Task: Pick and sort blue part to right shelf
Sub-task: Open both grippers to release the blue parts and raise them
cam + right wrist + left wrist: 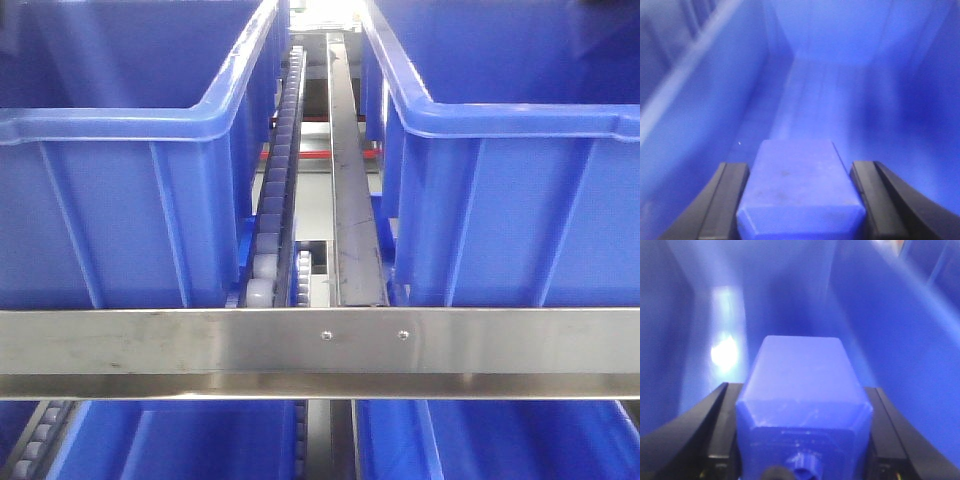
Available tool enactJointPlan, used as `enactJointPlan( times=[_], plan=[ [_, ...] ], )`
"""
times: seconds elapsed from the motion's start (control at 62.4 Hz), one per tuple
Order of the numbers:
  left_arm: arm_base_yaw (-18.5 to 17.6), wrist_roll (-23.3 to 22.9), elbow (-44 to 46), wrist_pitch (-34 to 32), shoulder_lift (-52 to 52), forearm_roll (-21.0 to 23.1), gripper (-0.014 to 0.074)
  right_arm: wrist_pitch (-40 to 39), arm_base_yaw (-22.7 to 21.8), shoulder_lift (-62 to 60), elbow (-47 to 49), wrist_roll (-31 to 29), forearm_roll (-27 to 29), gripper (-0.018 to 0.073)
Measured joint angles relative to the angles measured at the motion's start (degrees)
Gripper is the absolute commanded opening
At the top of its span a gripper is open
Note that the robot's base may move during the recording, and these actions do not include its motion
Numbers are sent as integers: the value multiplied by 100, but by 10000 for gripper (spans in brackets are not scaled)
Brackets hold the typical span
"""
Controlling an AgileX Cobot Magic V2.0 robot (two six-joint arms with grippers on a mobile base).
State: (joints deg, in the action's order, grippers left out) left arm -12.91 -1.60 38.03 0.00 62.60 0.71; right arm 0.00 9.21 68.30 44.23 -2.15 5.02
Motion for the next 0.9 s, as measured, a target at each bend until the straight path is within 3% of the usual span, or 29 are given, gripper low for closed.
enactJointPlan(
  times=[0.144, 0.305, 0.433, 0.561, 0.802, 0.898],
  plan=[
    [-13, 0, 0, 0, 212, 0, 356, -51, 0, 277, 0, 0, 19, 384],
    [-25, 0, 0, -42, 224, 0, 367, -97, 0, 317, 0, 9, 19, 487],
    [-25, 0, 0, -54, 224, 0, 498, -233, 0, 317, 0, 9, 19, 615],
    [-25, 0, 0, -54, 224, 0, 610, -308, -34, 317, 0, 9, 22, 606],
    [-25, 0, 4, -54, 224, 0, 605, -250, -171, 281, 0, 9, 42, 606],
    [-25, 0, 4, -54, 224, 0, 545, -147, -171, 140, 0, 9, 56, 599]
  ],
)
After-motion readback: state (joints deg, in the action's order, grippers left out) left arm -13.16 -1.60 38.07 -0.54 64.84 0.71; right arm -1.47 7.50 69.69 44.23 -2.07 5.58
